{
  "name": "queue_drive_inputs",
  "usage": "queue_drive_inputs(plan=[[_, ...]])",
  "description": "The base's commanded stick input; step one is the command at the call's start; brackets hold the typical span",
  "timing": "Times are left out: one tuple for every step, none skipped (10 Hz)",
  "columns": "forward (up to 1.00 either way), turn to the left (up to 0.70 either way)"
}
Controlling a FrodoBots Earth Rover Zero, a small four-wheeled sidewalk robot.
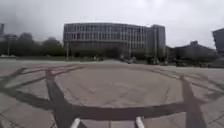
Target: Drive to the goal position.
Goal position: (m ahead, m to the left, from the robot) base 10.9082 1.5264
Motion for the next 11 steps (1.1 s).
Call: queue_drive_inputs(plan=[[1.00, 0.06], [1.00, 0.06], [1.00, 0.06], [1.00, 0.06], [1.00, 0.06], [1.00, 0.06], [1.00, -0.01], [1.00, -0.34], [1.00, -0.34], [1.00, -0.34], [1.00, -0.34]])
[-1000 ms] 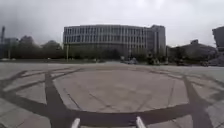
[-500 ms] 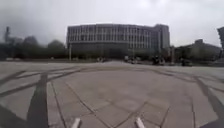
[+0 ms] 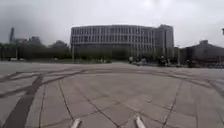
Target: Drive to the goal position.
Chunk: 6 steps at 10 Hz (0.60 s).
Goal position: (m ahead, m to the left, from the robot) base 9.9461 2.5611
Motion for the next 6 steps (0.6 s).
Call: queue_drive_inputs(plan=[[1.00, -0.34], [1.00, -0.34], [1.00, -0.34], [1.00, -0.34], [1.00, -0.34], [1.00, -0.34]])
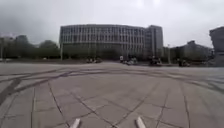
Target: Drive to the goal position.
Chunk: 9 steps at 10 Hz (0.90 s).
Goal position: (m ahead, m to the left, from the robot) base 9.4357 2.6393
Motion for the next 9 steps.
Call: queue_drive_inputs(plan=[[1.00, -0.17], [1.00, 0.06], [1.00, 0.06], [1.00, 0.06], [1.00, 0.06], [1.00, 0.06], [1.00, 0.06], [1.00, 0.06], [1.00, 0.06]])
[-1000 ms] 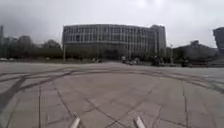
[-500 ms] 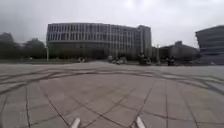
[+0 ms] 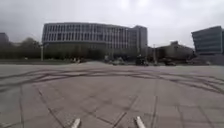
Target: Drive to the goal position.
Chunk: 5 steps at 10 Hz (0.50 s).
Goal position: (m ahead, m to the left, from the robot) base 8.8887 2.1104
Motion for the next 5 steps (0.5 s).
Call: queue_drive_inputs(plan=[[1.00, 0.06], [1.00, 0.06], [1.00, 0.06], [1.00, 0.06], [1.00, 0.06]])
